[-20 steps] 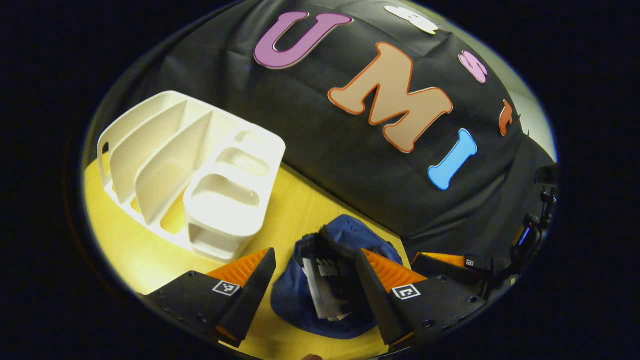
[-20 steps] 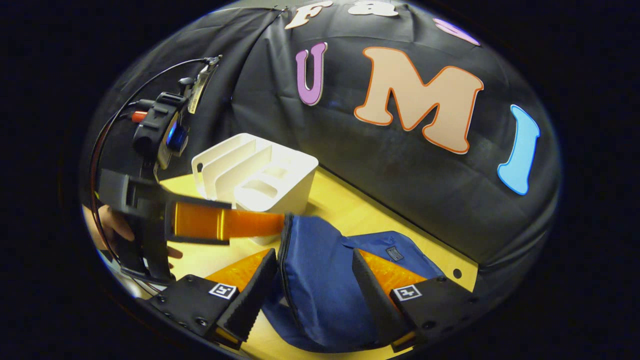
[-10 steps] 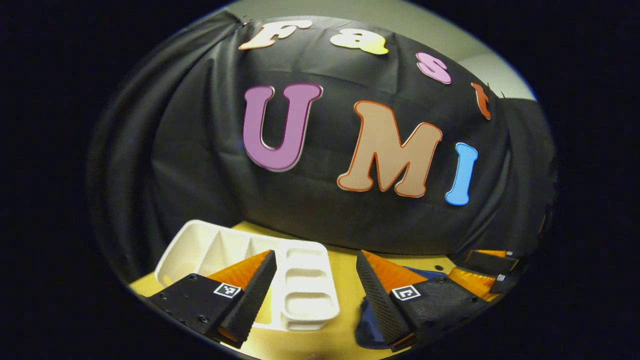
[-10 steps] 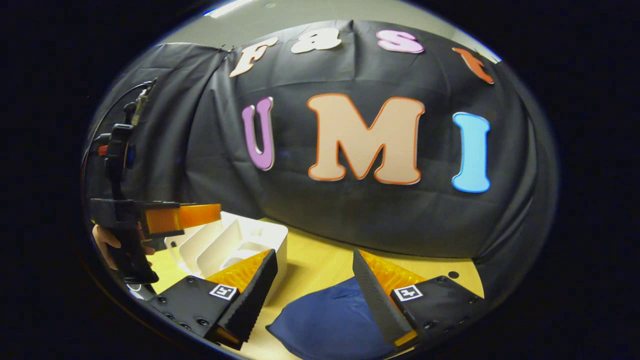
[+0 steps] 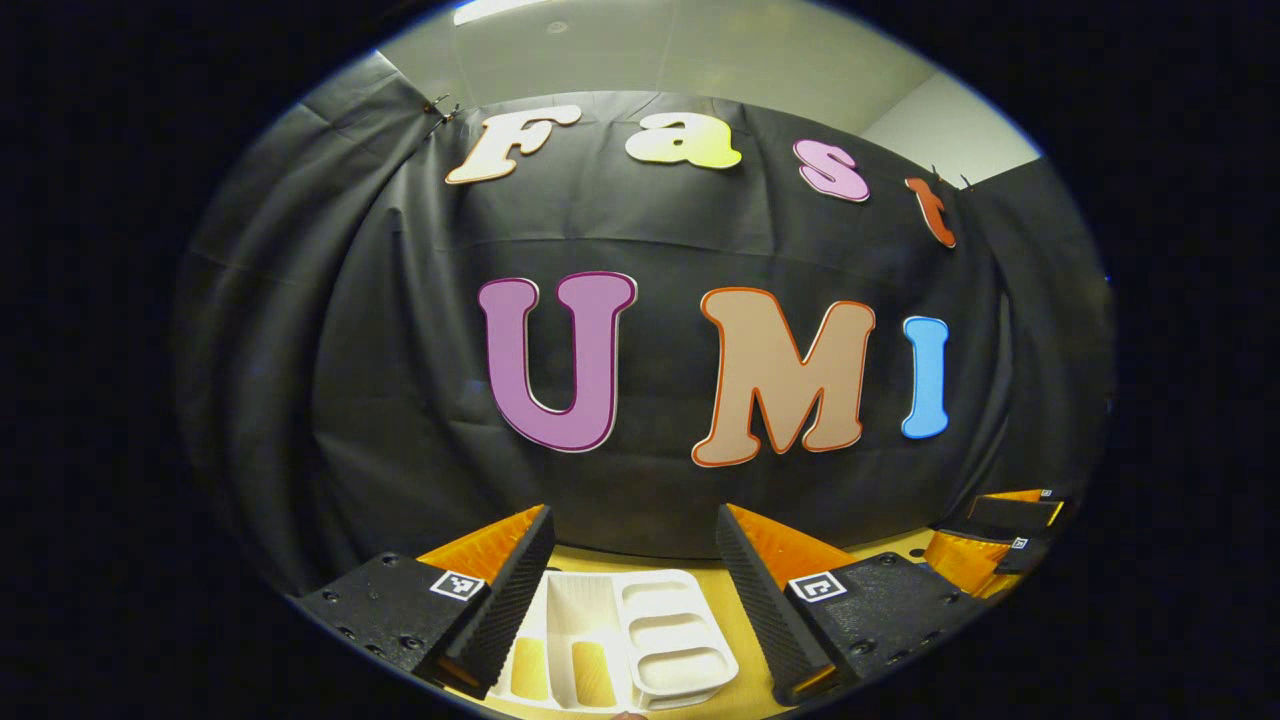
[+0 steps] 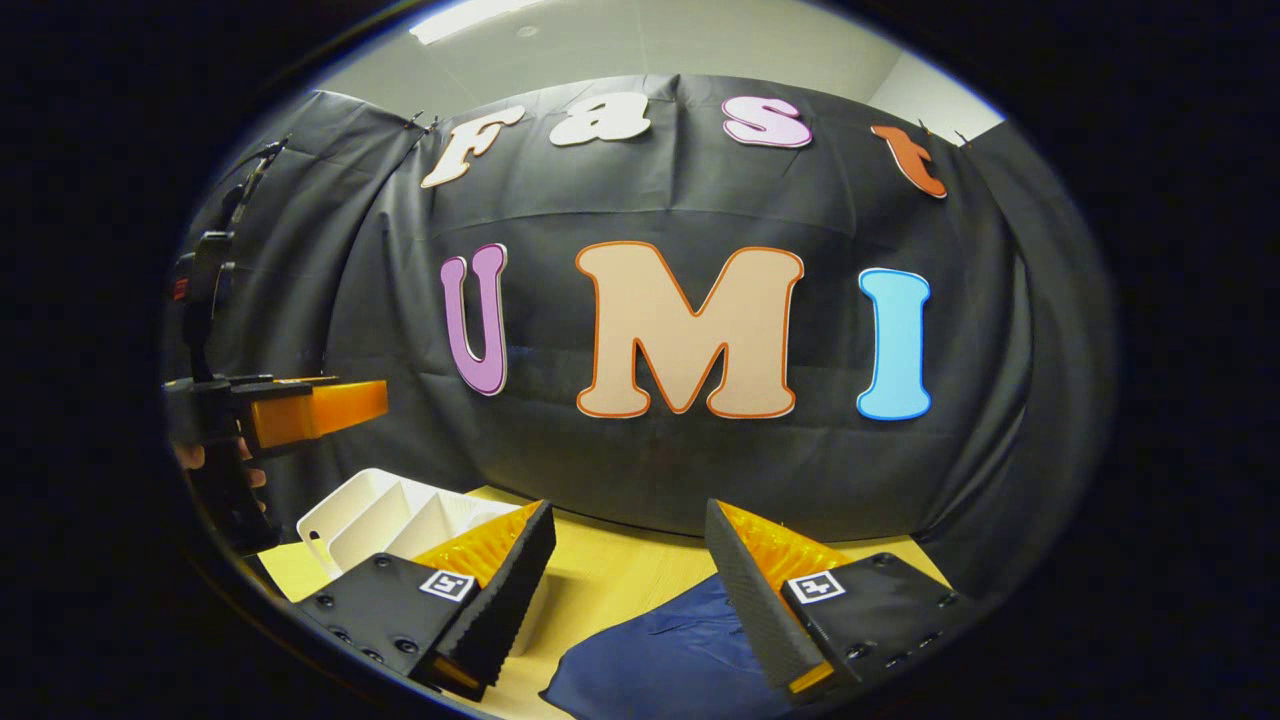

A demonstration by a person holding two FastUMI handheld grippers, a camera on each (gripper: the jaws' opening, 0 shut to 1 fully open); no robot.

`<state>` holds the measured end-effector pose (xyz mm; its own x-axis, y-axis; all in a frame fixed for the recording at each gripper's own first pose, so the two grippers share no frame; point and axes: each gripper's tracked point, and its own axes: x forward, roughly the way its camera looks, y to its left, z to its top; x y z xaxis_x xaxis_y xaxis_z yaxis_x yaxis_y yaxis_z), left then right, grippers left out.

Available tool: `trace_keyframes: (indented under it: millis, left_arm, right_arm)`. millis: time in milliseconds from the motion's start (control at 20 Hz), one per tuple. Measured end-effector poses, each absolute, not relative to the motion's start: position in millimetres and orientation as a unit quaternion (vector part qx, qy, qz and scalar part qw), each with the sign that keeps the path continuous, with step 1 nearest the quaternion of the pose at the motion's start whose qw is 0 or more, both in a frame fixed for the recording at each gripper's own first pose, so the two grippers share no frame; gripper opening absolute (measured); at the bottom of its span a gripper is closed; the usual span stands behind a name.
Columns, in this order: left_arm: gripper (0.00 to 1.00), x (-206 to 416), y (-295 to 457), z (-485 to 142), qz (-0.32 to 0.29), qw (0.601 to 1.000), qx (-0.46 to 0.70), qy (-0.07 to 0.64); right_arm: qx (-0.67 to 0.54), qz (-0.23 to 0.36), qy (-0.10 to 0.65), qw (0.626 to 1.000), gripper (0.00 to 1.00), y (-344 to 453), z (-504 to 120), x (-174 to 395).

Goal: Open the schoolbag, grab two books from the bookshelf and put them into the schoolbag.

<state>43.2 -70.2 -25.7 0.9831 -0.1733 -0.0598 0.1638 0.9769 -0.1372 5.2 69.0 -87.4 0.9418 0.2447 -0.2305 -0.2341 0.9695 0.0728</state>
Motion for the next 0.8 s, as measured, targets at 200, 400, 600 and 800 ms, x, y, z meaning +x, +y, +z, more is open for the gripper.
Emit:
trace_keyframes:
  millis: [200,400,600,800]
  left_arm:
    - [0.93,43.2,-66.1,-19.2,-0.084,0.994,-0.067,0.036]
    - [0.94,44.1,-65.6,-10.9,-0.082,0.995,-0.060,0.025]
    - [0.94,40.8,-64.1,-8.6,-0.081,0.994,-0.064,0.026]
    - [0.92,40.7,-58.7,-17.3,-0.073,0.994,-0.066,0.041]
  right_arm:
    - [0.020,0.112,0.110,0.987,1.00,64.8,-78.9,10.4]
    - [0.019,0.107,0.108,0.988,1.00,61.5,-77.3,16.3]
    - [0.027,0.099,0.099,0.990,1.00,55.9,-72.4,21.5]
    - [0.031,0.092,0.094,0.991,1.00,51.6,-71.9,25.5]
